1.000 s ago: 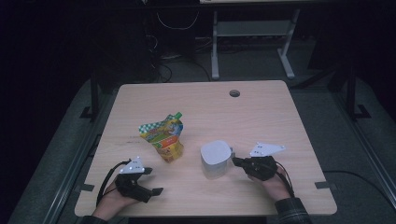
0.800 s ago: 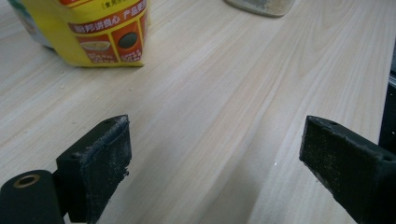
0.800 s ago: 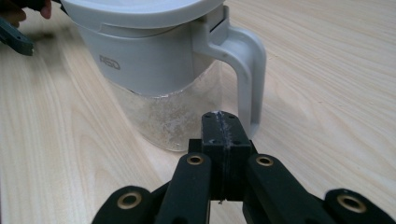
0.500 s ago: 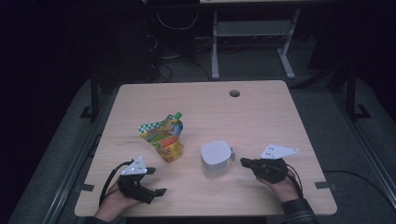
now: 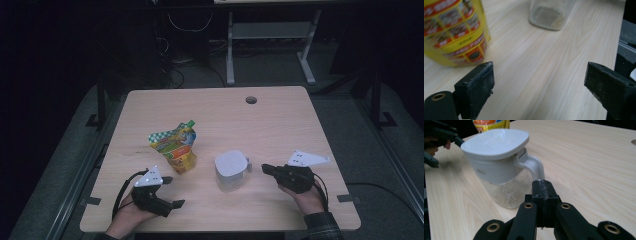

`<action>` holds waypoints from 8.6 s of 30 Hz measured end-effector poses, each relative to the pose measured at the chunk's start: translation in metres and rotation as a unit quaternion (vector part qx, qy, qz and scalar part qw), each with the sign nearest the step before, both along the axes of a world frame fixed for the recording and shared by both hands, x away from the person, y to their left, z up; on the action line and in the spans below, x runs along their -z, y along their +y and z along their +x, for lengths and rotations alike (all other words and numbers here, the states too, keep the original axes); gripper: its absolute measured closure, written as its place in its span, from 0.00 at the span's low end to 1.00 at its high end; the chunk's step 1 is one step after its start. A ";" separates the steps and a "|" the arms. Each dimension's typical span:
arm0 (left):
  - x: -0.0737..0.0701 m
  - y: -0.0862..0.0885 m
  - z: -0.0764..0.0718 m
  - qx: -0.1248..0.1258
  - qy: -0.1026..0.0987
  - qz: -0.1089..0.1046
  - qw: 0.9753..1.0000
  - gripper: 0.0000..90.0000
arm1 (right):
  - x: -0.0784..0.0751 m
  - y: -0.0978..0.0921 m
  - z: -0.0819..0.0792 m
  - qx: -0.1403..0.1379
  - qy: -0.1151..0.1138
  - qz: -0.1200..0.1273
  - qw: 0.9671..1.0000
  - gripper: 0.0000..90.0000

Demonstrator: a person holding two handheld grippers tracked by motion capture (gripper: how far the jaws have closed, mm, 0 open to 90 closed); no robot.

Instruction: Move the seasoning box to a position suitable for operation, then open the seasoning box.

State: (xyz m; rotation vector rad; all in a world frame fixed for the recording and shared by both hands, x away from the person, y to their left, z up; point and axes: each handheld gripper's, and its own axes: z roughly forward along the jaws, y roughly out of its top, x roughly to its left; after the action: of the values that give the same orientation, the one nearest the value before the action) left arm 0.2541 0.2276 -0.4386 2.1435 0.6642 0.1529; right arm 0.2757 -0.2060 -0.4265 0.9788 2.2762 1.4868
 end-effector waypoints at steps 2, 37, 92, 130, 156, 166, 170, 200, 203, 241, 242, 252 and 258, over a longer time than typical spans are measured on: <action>-0.002 -0.004 0.000 0.002 -0.003 -0.001 1.000 0.10 | -0.002 -0.001 0.001 0.004 -0.004 0.004 1.000 1.00; -0.020 -0.057 0.020 0.044 -0.024 -0.018 0.999 0.10 | -0.017 0.006 0.017 0.020 -0.027 0.033 0.999 1.00; -0.017 -0.107 0.059 0.110 -0.049 -0.031 0.992 0.21 | -0.032 0.042 0.040 -0.024 -0.014 0.042 0.999 1.00; -0.032 -0.098 0.059 0.104 -0.045 -0.063 0.992 0.30 | -0.036 0.040 0.037 -0.016 -0.020 0.044 0.999 1.00; -0.043 -0.099 0.059 0.085 -0.054 -0.079 0.992 0.49 | -0.040 0.033 0.036 -0.009 -0.024 0.053 0.998 1.00; -0.041 -0.101 0.063 0.085 -0.040 -0.072 0.993 0.76 | -0.040 0.032 0.037 -0.012 -0.023 0.052 0.998 1.00; -0.042 -0.101 0.065 0.093 -0.038 -0.071 0.992 0.92 | -0.040 0.033 0.036 -0.014 -0.022 0.048 0.998 1.00; -0.054 -0.100 0.067 0.104 -0.040 -0.083 0.990 1.00 | -0.027 0.041 0.033 -0.039 0.003 0.024 0.999 1.00; -0.055 -0.100 0.066 0.103 -0.040 -0.086 0.990 1.00 | -0.027 0.040 0.033 -0.039 0.003 0.023 0.999 1.00; -0.061 -0.100 0.064 0.105 -0.032 -0.087 0.990 1.00 | -0.018 0.038 0.037 -0.029 0.022 0.000 0.999 1.00; -0.062 -0.099 0.064 0.106 -0.031 -0.088 0.990 1.00 | -0.017 0.037 0.038 -0.027 0.022 0.001 0.999 1.00; -0.066 -0.089 0.063 0.099 -0.030 -0.084 0.991 1.00 | -0.012 0.023 0.035 -0.003 0.023 -0.004 1.000 1.00; -0.065 -0.084 0.060 0.094 -0.025 -0.082 0.992 0.99 | -0.009 0.014 0.031 0.009 0.023 -0.011 1.000 1.00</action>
State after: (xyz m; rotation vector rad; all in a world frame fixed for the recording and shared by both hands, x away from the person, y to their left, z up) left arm 0.3141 0.1435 -0.3732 2.0245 0.4268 0.0478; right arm 0.3063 -0.1920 -0.4173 1.0346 2.3056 1.4427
